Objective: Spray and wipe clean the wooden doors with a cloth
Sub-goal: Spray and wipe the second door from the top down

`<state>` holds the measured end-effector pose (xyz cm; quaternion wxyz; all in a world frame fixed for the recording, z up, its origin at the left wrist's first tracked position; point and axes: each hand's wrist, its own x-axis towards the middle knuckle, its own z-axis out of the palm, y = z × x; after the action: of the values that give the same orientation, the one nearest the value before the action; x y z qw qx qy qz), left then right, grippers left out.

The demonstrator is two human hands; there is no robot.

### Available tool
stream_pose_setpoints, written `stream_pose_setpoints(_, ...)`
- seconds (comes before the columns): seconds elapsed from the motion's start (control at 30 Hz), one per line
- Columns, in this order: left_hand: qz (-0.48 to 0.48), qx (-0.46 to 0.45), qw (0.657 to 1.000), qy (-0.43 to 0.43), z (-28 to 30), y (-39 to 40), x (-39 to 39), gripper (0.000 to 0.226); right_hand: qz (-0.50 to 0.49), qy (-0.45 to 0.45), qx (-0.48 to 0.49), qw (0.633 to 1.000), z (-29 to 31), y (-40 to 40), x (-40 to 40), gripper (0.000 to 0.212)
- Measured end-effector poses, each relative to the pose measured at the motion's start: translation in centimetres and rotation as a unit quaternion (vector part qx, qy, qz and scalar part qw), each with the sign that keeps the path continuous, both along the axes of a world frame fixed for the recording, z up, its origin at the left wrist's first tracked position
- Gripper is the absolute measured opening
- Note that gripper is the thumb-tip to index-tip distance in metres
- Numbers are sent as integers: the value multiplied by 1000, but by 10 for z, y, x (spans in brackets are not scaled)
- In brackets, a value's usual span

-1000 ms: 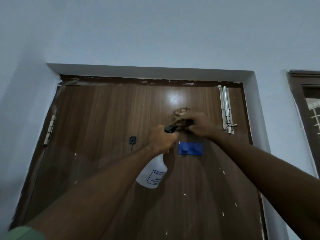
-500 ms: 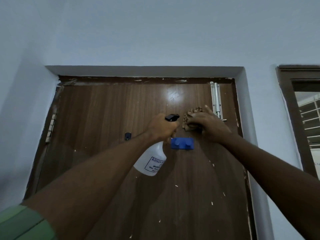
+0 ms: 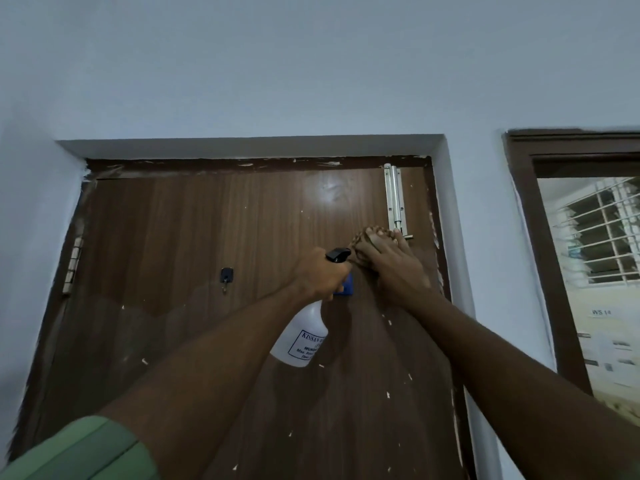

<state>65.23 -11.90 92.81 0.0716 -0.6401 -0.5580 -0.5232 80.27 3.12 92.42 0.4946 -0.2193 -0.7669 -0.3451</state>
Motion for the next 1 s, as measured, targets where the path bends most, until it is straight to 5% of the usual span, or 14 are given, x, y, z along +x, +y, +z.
stream_pose_setpoints(0.1,-2,2,1000,6,-3,5,10,28,6,32,-16,999,-11,-3,-12,74)
stream_pose_setpoints(0.27,6,-8,999,37,-5,0,20,28,1,-36,60,998,-28,14,0,53)
stream_pose_setpoints(0.4,19,5,999,42,6,-4,23,29,15,-20,17,1000,-6,15,1,57)
stream_pose_setpoints(0.63,18,-14,1000,7,-9,4,31,24,67,-45,34,996,-99,20,32,61)
stream_pose_setpoints(0.83,23,4,1000,5,-10,15,46,28,86,89,-58,991,-45,24,51,55)
stream_pose_setpoints(1.0,6,4,1000,-6,-20,24,50,30,89,124,-53,987,-98,22,45,54)
